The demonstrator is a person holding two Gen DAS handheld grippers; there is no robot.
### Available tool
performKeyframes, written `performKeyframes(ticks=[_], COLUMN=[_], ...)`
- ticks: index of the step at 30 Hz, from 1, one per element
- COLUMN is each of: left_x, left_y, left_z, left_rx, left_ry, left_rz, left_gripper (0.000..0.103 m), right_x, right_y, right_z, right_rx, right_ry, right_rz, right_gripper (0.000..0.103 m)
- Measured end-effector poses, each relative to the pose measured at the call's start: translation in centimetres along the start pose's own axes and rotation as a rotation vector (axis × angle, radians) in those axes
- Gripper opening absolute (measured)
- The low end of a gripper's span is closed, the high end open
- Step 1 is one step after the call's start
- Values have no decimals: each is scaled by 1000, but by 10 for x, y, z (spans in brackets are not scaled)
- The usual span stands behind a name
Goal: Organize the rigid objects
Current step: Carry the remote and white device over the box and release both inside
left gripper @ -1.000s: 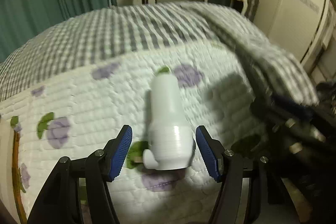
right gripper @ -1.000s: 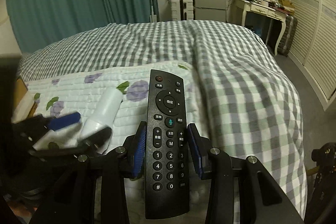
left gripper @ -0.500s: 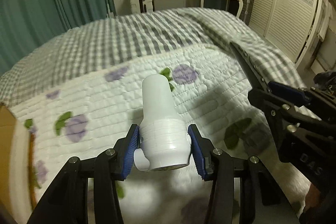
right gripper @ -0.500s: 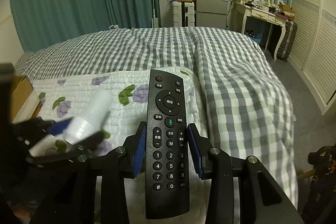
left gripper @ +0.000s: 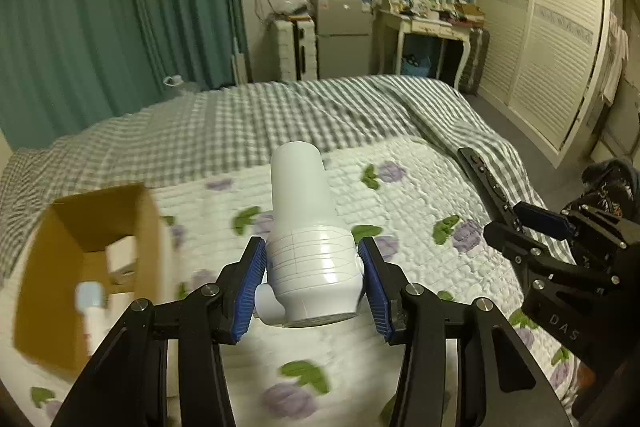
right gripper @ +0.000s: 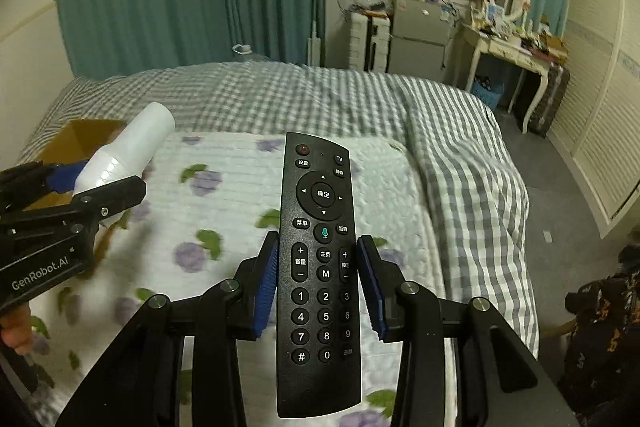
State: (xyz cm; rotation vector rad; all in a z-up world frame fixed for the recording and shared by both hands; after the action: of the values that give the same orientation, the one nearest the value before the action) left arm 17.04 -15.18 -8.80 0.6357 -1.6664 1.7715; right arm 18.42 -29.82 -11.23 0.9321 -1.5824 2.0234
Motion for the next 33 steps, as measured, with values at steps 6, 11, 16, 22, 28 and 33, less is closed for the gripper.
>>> performKeyframes(ticks=[6,11,16,22,28,33], left_x=[43,61,49,8,-22,-5], left_y=[-14,-22,-14,5,22,17], left_z=[-59,-119,-189,-242,-245,-248], left_rx=[41,73,115,159,107,120], left_ry=[-18,-51,-98,-108,-126,-140], left_rz=[64,103,84,22,-48,3], left_gripper=[48,48,48,48,50,64], right_x=[41,61,61,33,-13,-25], right_y=[-44,-72,-94,-112,-115,-115], right_z=[-59,-102,-149,-204,-251,-267], right_rx=[81,143,170,186,214,223], right_ry=[-19,-17,-55,-125,-187,-224], right_rz=[67,113,130,128,62,48], right_gripper=[38,38,38,38,37,37])
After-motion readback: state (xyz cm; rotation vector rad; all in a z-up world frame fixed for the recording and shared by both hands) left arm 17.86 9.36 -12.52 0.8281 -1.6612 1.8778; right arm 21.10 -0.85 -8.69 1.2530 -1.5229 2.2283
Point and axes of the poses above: each gripper's, at about its wrist camera, not at the fingertips, and x roughly against the way its jaws point, z to its right, y to its underside, the point moved 8 cm from there along -x, roughly the way its jaws point, and after that the axes turned 11 degrees about x, right-handed, at the moved point
